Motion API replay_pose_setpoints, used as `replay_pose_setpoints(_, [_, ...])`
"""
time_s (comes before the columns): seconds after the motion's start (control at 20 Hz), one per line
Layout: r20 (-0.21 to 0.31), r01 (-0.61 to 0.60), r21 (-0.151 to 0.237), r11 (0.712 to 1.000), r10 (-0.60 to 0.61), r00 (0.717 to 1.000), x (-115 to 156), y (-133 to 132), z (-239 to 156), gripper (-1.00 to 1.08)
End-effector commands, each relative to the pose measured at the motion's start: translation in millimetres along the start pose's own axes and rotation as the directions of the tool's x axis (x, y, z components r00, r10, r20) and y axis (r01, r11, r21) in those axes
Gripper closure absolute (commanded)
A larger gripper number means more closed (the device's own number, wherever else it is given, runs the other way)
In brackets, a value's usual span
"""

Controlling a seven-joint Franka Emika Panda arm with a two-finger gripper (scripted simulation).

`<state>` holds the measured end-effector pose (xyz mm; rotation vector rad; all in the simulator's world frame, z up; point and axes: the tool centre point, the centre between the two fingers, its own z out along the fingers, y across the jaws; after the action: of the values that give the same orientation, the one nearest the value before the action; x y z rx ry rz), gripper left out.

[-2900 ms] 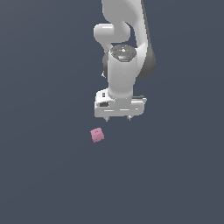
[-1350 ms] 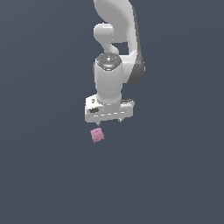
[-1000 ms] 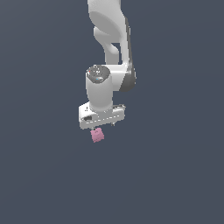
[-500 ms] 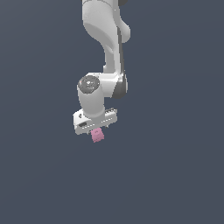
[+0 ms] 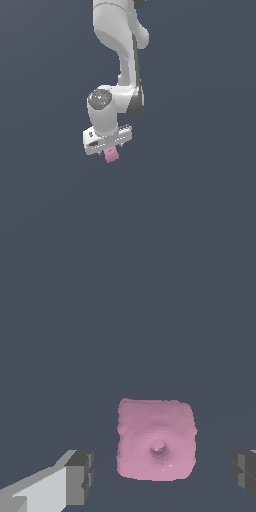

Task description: Pick up the object and move it to a goal position.

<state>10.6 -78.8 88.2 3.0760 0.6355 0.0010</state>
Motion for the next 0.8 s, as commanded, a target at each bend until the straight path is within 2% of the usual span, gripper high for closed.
replay_pose_setpoints(0.0, [0.001,0.001,0.001,1.0,-0.001,1.0,0,0,7,-0.92])
replay_pose_setpoints(0.35, [0.001,0.003,0.001,1.0,-0.003,1.0,-1,-1,41,-0.92])
replay_pose_setpoints(0.6, [0.001,0.003,0.001,1.0,-0.003,1.0,0,0,48,-0.92])
replay_pose_setpoints(0.65, [0.001,0.003,0.001,1.0,-0.003,1.0,0,0,48,1.08])
replay_pose_setpoints(0.75, [0.001,0.003,0.001,1.0,-0.003,1.0,0,0,48,1.08])
